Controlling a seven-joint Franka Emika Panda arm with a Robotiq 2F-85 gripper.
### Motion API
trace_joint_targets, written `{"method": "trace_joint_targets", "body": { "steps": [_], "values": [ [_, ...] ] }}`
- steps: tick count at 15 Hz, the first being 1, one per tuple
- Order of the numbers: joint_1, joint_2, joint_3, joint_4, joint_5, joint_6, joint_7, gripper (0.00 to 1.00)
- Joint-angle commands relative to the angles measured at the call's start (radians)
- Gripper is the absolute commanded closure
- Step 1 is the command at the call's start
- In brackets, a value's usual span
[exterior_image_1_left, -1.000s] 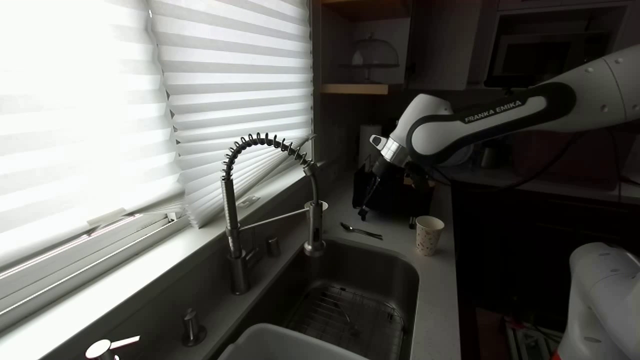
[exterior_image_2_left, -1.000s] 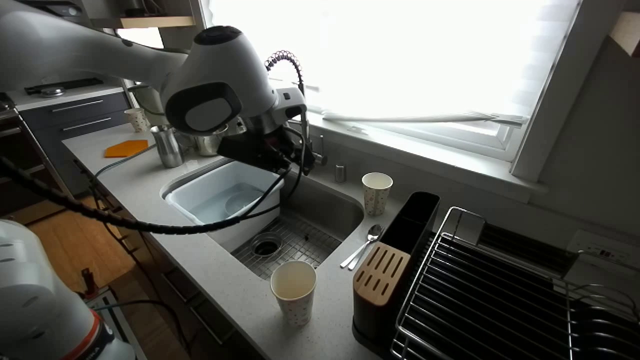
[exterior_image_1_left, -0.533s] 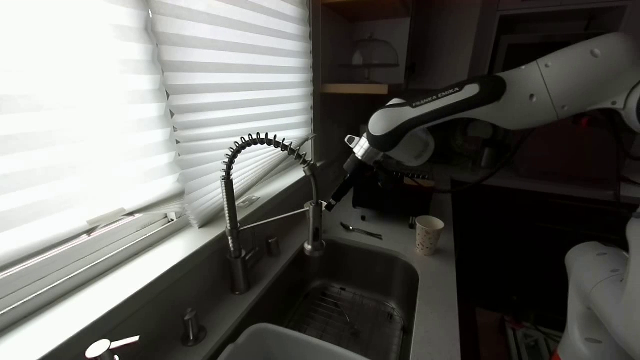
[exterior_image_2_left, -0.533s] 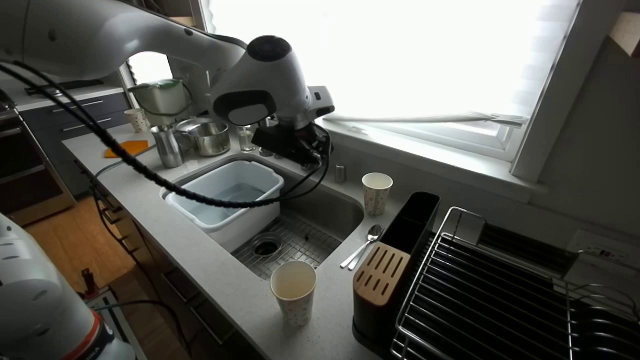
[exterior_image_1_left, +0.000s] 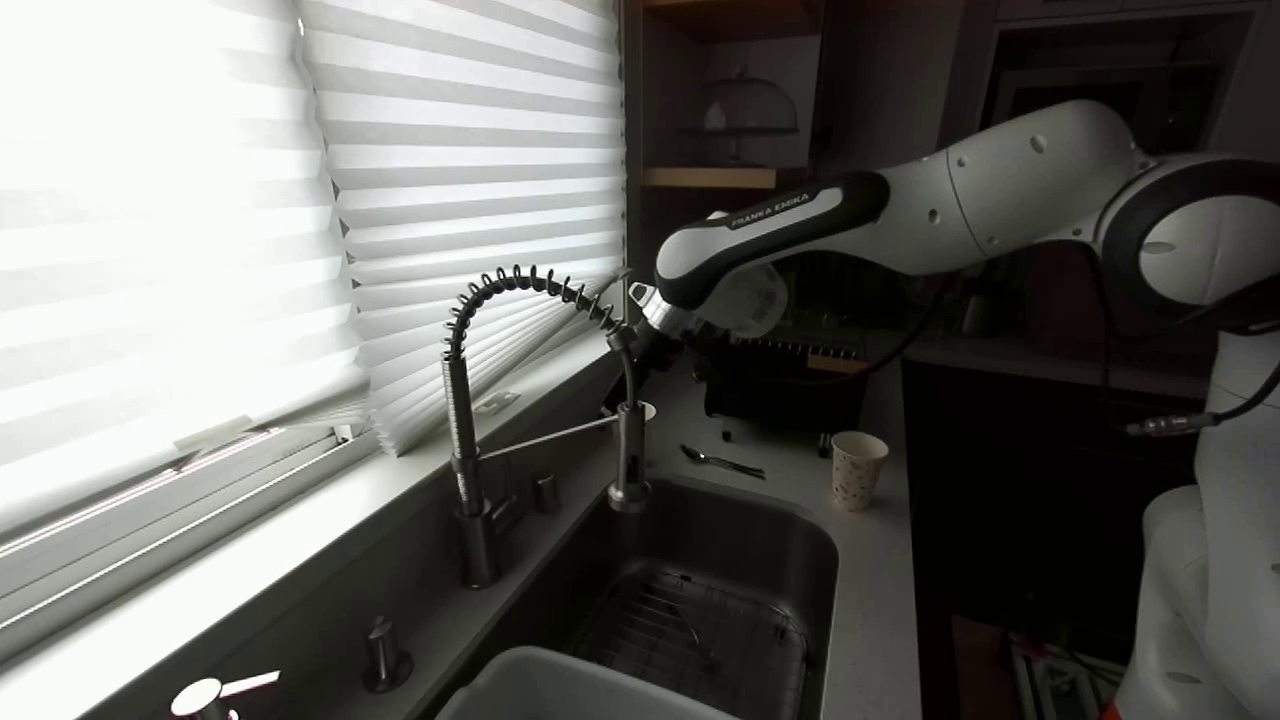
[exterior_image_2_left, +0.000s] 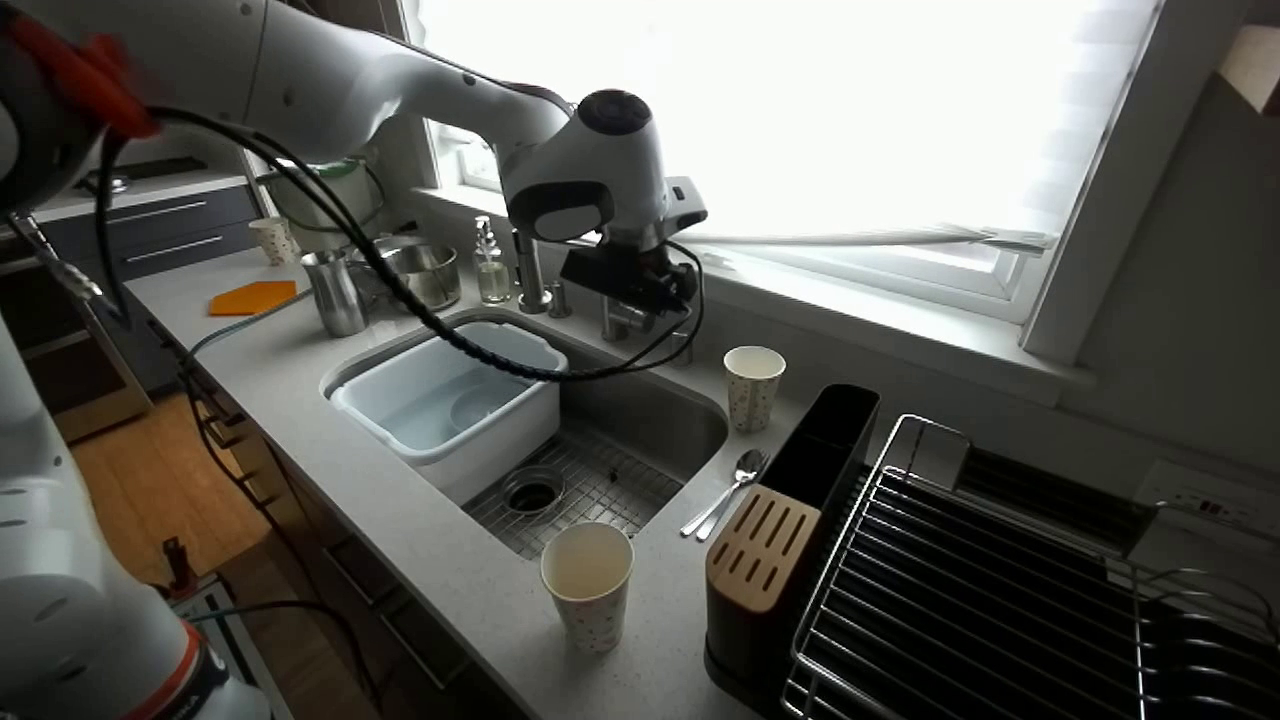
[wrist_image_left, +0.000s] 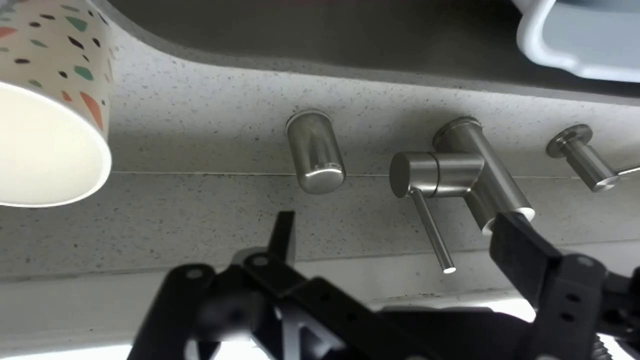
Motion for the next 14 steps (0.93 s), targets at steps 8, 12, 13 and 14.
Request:
{"method": "trace_joint_targets", "body": {
  "steps": [8,12,13,14],
  "values": [
    [-0.200,0.237,0.188,0.283,0.195,-0.175,-0.337,0.00],
    [-0.193,0.237,0.194,0.273,0.195,-0.155,-0.342,0.00],
    [-0.195,0.248,0.199,0.282,0.203,-0.156,-0.351,0.00],
    [-0.196,0.256,0.203,0.290,0.206,-0.156,-0.355,0.00]
  ]
}}
